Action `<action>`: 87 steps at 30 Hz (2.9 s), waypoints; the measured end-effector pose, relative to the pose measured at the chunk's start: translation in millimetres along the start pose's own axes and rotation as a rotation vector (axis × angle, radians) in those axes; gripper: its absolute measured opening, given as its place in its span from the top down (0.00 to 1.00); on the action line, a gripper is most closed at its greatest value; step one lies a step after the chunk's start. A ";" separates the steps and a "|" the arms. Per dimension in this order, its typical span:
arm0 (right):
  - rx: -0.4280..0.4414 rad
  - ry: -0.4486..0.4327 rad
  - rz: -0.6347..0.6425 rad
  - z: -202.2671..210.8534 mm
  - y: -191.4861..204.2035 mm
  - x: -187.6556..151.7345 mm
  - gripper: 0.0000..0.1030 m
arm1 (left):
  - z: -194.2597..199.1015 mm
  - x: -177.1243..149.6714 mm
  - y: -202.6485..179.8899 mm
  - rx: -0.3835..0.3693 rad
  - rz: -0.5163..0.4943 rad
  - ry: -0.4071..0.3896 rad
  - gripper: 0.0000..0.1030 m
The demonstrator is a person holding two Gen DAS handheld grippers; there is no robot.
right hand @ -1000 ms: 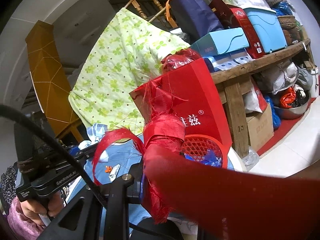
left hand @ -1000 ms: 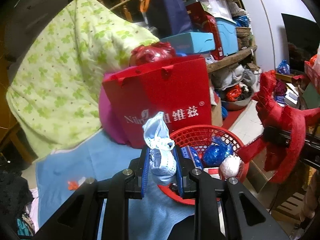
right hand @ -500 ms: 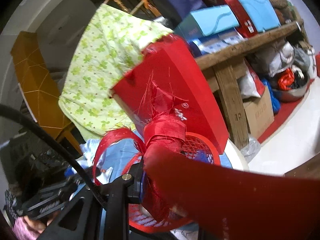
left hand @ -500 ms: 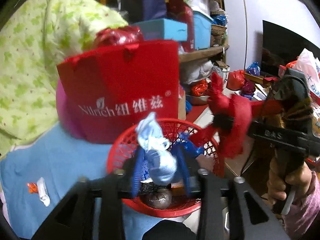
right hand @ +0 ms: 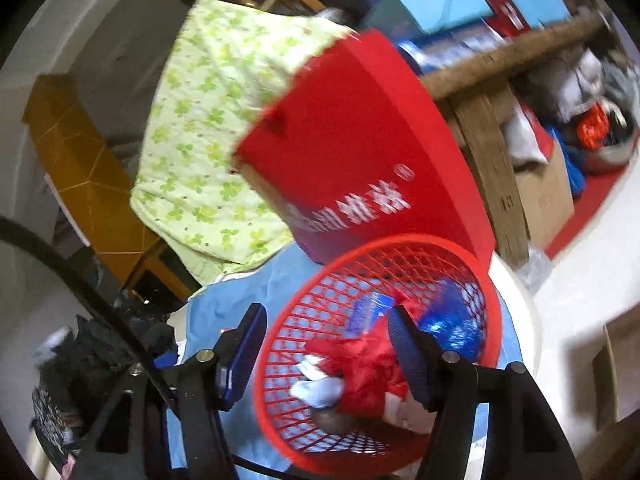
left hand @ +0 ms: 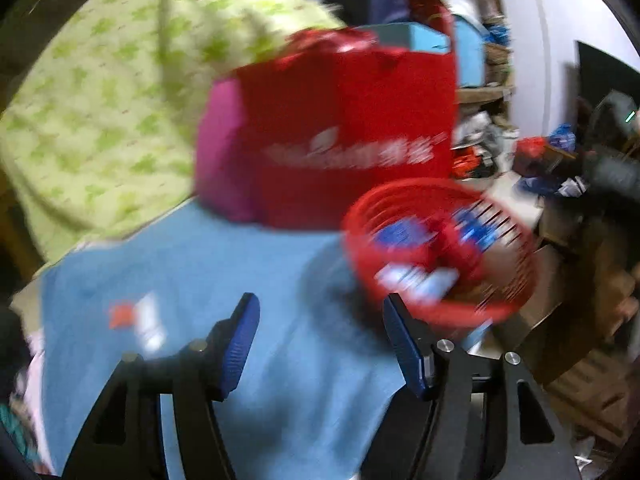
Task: Collect trash
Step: 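Bring both tools back to the remaining items on the towel, then grasp the orange wrapper with the left tool while the right tool grasps the white tube, then lift the orange wrapper and white tube box and hold them above the towel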
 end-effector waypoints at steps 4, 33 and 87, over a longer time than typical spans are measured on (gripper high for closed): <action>0.078 -0.053 0.080 18.1 51.0 8.4 0.35 | 16.1 -54.6 68.9 0.109 0.135 0.059 0.37; 0.023 0.484 0.430 -373.8 237.4 -180.0 0.34 | 34.2 -221.5 319.1 0.490 0.540 0.172 0.36; 0.138 0.243 0.357 -209.7 212.4 -114.5 0.62 | -26.8 -14.9 243.3 0.469 0.260 0.051 0.36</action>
Point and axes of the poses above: each gripper's, at about its wrist camera, not at the fingertips, and z roughly against the way its jaws point, y to its left, x to its top, the point moved 7 cm from there along -z, roughly the way its jaws point
